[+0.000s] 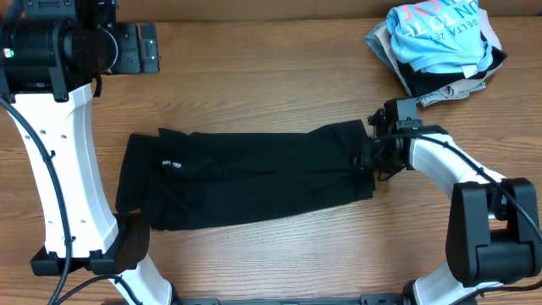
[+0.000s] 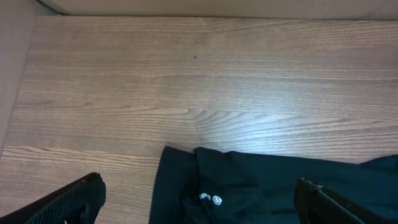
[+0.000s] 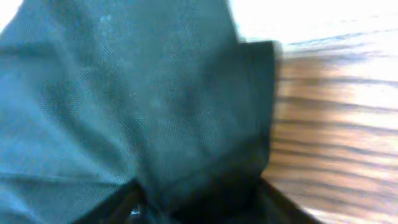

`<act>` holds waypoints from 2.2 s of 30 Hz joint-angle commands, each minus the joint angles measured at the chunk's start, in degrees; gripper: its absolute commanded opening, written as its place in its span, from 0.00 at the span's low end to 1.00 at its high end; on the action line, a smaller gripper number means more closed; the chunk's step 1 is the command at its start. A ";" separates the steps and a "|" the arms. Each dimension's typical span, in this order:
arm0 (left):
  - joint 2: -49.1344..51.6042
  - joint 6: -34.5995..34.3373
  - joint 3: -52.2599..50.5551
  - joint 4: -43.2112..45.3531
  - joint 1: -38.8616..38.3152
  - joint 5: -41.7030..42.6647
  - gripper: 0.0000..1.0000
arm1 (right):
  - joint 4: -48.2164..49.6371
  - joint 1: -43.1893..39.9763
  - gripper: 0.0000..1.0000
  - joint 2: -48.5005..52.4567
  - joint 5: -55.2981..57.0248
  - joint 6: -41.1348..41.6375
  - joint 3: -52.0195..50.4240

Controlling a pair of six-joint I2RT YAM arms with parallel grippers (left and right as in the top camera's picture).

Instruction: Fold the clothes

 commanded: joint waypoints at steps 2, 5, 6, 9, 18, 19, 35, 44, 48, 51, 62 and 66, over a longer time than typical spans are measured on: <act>0.17 -0.22 -0.20 0.20 -0.37 -0.48 1.00 | -0.28 0.72 0.26 1.73 -4.87 1.38 -4.20; 0.17 -0.42 -0.20 0.13 -0.37 -0.42 1.00 | -0.48 0.44 0.04 1.70 -4.33 3.91 -4.15; 0.17 -0.39 -0.20 0.09 -0.37 -0.35 1.00 | -0.50 -0.02 0.04 1.70 -4.26 5.38 -3.98; 0.17 -0.39 -0.20 0.09 -0.37 -0.28 1.00 | -1.03 -2.03 0.04 1.70 -4.28 6.38 -3.28; 0.17 -0.33 -0.20 1.05 -0.37 -0.44 1.00 | -9.38 -14.99 0.04 1.66 -4.00 0.85 4.63; 0.17 -0.33 -0.20 1.38 -0.37 -0.55 1.00 | -10.97 -16.39 0.04 1.66 -4.00 -0.72 5.84; 0.22 1.40 -0.20 4.00 -0.35 -0.74 1.00 | -27.98 -12.63 0.04 -1.86 -3.61 -3.78 21.94; 1.70 1.38 -0.20 3.56 -0.37 -0.70 1.00 | -26.49 7.74 0.04 -2.19 -1.33 5.44 22.18; 3.58 1.38 -0.20 3.10 -0.37 -0.72 1.00 | -23.30 16.48 0.04 -2.03 0.57 10.43 22.18; 4.94 1.40 -0.20 2.86 -0.35 -0.68 1.00 | -20.98 21.16 0.10 -1.95 0.94 12.20 22.18; 6.73 1.84 -0.20 3.15 -0.37 -0.50 1.00 | -27.82 21.31 0.72 -3.04 0.70 12.31 24.17; 6.73 1.81 -0.20 3.34 -0.37 -0.50 1.00 | -30.64 20.48 0.76 -3.10 0.83 10.05 23.78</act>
